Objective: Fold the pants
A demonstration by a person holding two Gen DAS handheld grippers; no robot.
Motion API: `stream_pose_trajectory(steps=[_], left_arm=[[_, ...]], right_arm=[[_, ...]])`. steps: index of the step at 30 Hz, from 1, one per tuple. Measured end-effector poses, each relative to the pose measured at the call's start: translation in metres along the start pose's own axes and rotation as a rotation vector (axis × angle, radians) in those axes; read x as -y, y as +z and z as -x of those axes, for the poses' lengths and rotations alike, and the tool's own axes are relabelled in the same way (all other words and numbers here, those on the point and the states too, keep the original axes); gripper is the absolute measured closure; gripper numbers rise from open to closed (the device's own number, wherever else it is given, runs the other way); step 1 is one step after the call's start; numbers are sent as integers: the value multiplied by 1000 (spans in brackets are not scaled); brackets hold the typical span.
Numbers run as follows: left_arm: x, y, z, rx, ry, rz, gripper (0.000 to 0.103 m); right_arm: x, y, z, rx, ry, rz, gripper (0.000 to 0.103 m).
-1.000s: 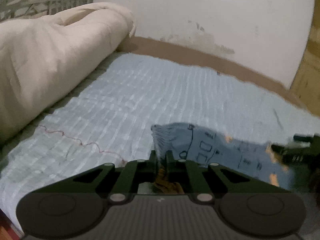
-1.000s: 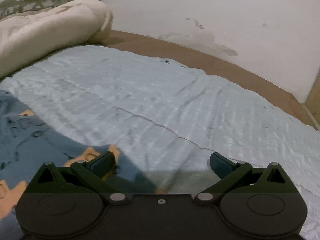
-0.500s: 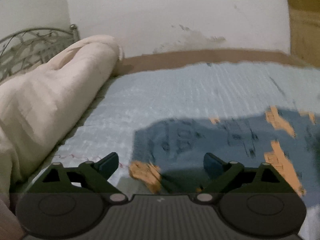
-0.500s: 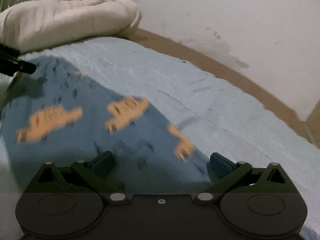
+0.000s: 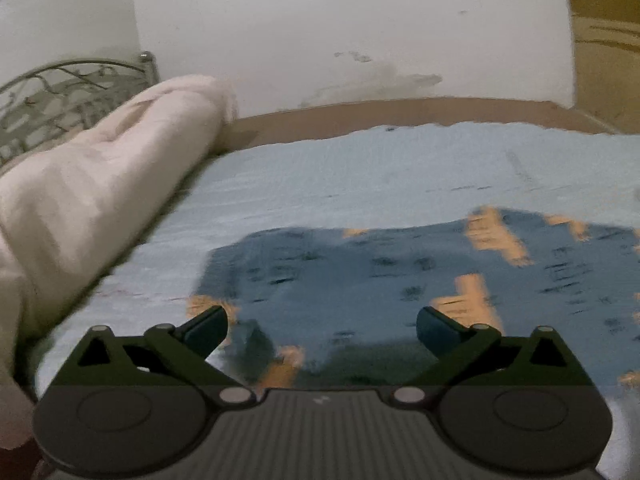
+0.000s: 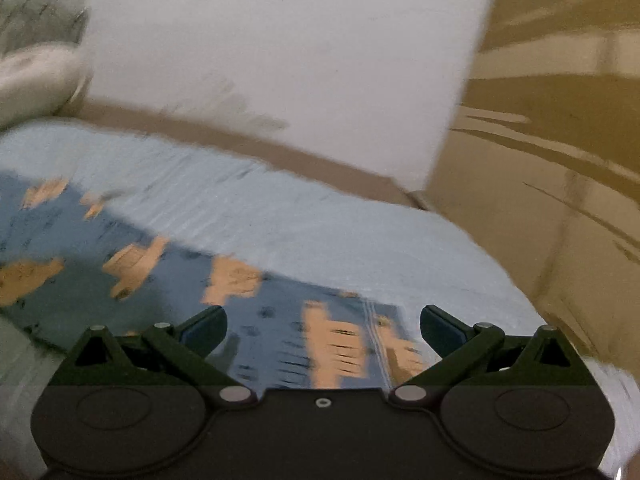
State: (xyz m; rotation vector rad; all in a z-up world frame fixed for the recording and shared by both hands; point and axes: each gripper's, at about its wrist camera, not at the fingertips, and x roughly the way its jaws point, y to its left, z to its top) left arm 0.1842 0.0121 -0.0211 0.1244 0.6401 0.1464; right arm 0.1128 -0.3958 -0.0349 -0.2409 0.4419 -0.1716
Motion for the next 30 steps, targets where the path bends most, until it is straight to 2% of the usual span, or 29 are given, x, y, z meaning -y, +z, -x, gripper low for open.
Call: stream_pose_trajectory(steps=[3,7,10,12,14,17,25,30], left_arm=[[27,6,9,19,-93,-19,1],[72,15,15,21,-217,-60,1],[105,16,13,-30,-325,-118,1],[122,15,12,-61,-371,-150,1],[135,12,10,-79,-389,-178,1],[143,2,4,-103,-376,-204,1],[130,-10,3,-107,-383,-160,0],[128,-9,2,-109,-382,-159,0]], right_arm=[[31,-13,10,8,3,-126,1],[52,-30,12,-41,55,-250,1],[64,-43,12,-60,107,-320,1],[68,-47,11,-77,139,-365,1],[71,-50,9,-101,167,-407,1],[77,-53,4,-144,222,-506,1],[93,-44,-21,-235,357,-737,1],[102,-49,-26,-209,296,-939,3]])
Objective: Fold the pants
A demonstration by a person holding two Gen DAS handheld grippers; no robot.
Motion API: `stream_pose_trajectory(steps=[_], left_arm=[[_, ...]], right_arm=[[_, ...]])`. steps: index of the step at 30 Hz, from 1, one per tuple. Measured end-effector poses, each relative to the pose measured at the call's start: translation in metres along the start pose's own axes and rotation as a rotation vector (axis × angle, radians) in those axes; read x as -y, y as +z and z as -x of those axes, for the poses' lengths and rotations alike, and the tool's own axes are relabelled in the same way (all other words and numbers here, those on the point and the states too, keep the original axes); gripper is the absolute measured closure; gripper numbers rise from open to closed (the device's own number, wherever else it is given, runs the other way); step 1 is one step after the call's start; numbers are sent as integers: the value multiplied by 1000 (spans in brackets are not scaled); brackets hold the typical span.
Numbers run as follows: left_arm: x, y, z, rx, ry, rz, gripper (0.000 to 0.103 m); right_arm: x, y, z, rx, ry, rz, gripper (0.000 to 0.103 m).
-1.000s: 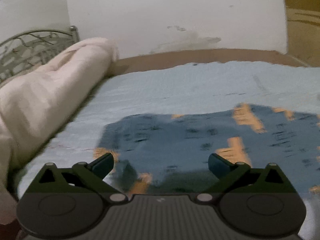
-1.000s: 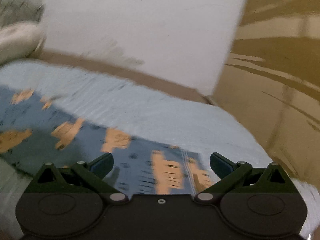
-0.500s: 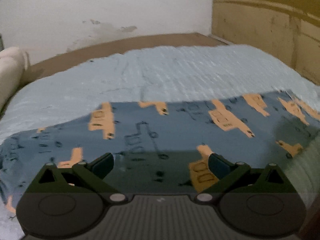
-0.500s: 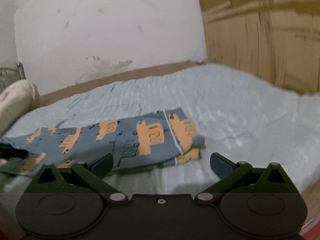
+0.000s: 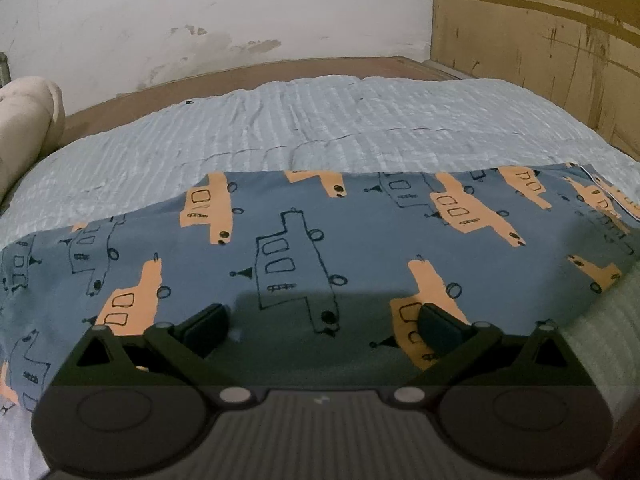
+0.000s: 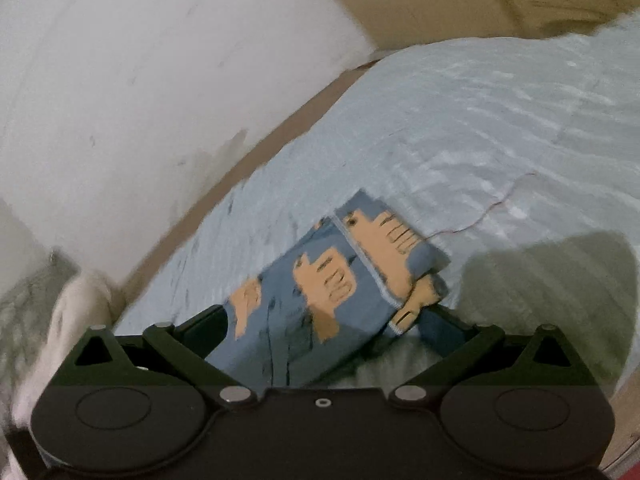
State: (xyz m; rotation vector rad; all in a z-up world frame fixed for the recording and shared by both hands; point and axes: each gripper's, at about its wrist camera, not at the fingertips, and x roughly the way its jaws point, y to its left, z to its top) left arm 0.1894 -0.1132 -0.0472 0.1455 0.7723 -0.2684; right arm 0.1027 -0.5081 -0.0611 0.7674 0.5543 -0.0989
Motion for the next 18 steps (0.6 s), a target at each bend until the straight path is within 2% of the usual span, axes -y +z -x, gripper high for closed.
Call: stream_pose_trajectory(steps=[4,7,10,12,15,18], left_arm=[[-1,1,-1,-3,-4,4,0],[0,2,-1,-4,-4,8,0],[-2,7,-1,-18,-13,34,1],[-6,14,0,-20,-40,68,1],[-11,23,4,7,-110,108,1],[-13,30,9,37,-163,134,1]], right_arm=[[-2,-3,1,71,-30,-64,7],[-1,-6,3,120,-66,-106,19],[4,-6,3,161,-111,-168,39],[5,-5,2,176,-145,-187,63],[2,-5,-2,191,-196,-169,75],[-15,-8,-5,220,-249,-23,85]])
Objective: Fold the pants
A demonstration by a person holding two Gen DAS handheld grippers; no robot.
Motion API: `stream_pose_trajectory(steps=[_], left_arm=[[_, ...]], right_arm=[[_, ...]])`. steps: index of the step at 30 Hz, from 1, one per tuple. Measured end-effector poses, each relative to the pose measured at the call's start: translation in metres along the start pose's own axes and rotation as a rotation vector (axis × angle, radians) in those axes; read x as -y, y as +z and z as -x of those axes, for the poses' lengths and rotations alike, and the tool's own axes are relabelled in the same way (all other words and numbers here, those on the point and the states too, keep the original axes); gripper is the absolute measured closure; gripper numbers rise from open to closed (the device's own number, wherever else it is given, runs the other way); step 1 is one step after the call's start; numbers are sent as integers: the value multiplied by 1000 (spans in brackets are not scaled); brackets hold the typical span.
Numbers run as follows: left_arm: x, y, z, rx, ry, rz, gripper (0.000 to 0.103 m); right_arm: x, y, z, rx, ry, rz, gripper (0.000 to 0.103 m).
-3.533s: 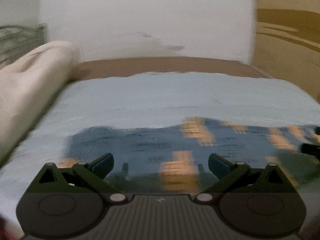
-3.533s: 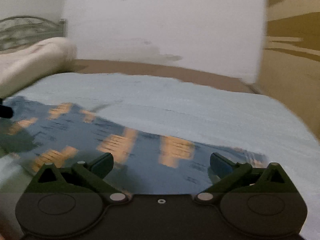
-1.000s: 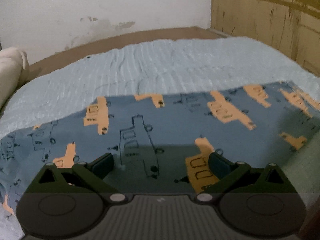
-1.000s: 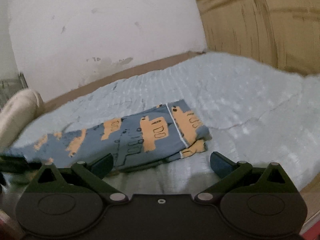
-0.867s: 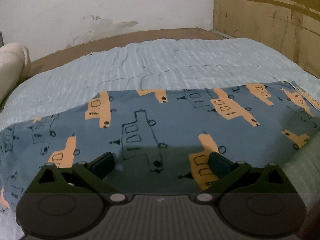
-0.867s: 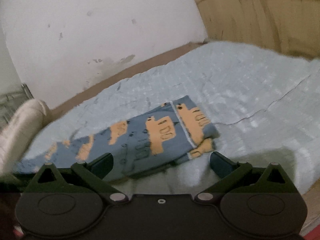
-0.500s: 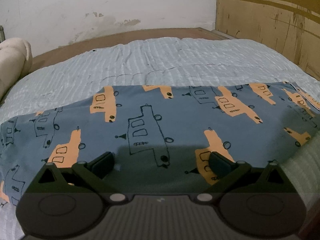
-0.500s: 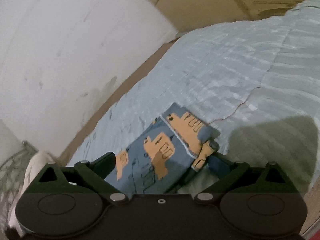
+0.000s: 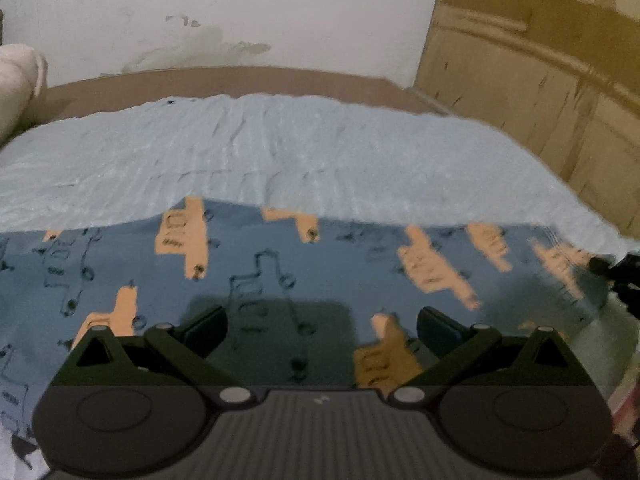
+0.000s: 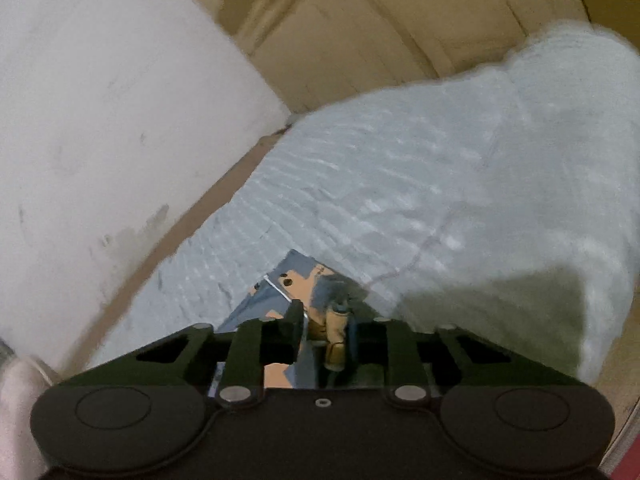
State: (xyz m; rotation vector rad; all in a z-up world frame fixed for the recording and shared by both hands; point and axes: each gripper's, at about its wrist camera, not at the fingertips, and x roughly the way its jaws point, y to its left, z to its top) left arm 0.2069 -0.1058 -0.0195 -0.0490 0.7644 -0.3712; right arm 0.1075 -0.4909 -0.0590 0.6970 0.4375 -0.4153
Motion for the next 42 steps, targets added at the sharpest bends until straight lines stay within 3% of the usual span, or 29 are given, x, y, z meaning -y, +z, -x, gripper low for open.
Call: stream_pose_trajectory(steps=[5,12,17,22,31,36,42], left_arm=[[-9,8,7,20,-102,90,1],[-26,10,22,74,-123,160,1],[-33,10,26,102,-107,186,1],[-31,7,20,86,-110,182,1],[1,16,-8,48,-199,138,1],[22,26,-34,3,-268,128,2],[29,29,-67,-99,-303,208,26]], right_arm=[[-43,-12,14,92,-6,298,88],[-109,-44,36,158,96,613,88],[-145,-84,42,86,173,787,88],[-155,-130,45,-1,213,902,88],[-144,-160,45,21,219,914,88],[-130,-158,45,65,262,836,87],[-116,-151,50,98,317,729,89]])
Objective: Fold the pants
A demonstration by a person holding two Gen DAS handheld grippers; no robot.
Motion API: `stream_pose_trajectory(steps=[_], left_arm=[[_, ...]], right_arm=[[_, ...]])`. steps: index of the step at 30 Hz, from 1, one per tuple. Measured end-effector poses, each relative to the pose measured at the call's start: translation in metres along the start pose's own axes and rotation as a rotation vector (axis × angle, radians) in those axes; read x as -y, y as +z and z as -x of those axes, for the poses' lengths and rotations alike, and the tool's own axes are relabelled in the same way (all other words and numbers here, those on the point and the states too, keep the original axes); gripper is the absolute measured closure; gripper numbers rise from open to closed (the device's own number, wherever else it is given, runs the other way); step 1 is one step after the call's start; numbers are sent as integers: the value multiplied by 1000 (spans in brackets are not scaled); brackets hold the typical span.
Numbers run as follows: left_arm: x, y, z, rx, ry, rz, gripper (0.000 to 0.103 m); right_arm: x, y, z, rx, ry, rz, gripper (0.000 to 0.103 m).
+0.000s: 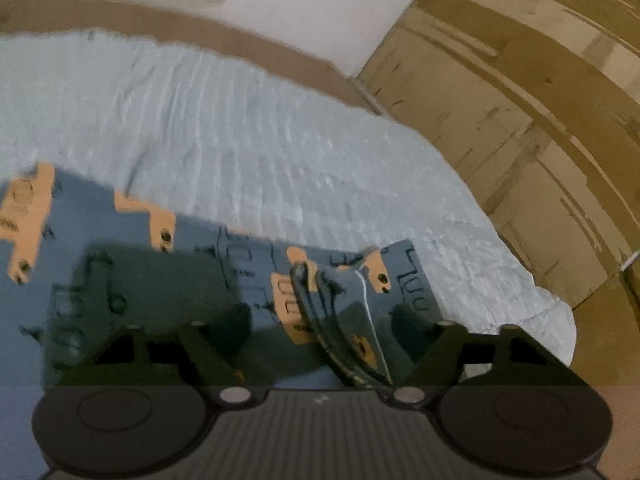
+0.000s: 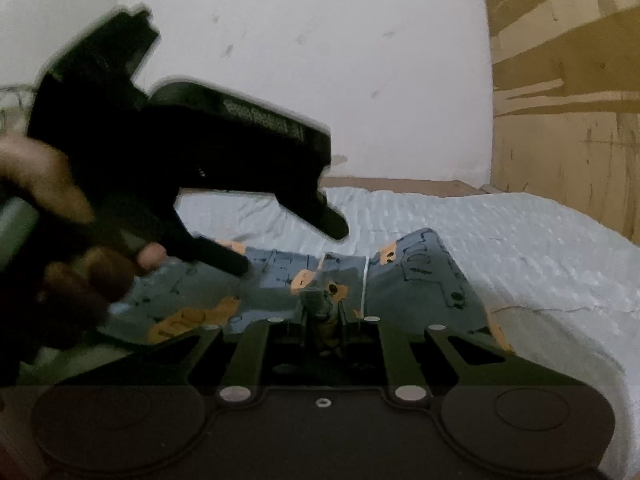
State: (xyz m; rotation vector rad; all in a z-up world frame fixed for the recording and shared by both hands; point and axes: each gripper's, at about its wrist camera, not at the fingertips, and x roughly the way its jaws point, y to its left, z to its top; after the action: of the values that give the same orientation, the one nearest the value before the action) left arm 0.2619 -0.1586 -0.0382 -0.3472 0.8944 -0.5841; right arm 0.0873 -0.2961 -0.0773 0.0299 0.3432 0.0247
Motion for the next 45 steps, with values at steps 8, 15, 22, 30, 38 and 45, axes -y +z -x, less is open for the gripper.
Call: stream_pose_trajectory(steps=[8,15,22,30,38,45], left_arm=[[1,-1,-19,-23,-10,54,73],[5,0,-19,-12,3,52,88],[6,0,-18,-8,11,51,91],[10,0,-15,0,28,43,93],[19,4,-4,9,43,22,94],[28,18,28,53,52,-14,94]], right_arm=[[12,-3,7,15,33,-63,89],[11,-5,9,7,37,-52,89],[8,-4,8,8,34,-43,89],[9,-5,8,8,38,-47,89],[11,-3,12,24,42,-67,89],[4,17,24,65,53,-78,89]])
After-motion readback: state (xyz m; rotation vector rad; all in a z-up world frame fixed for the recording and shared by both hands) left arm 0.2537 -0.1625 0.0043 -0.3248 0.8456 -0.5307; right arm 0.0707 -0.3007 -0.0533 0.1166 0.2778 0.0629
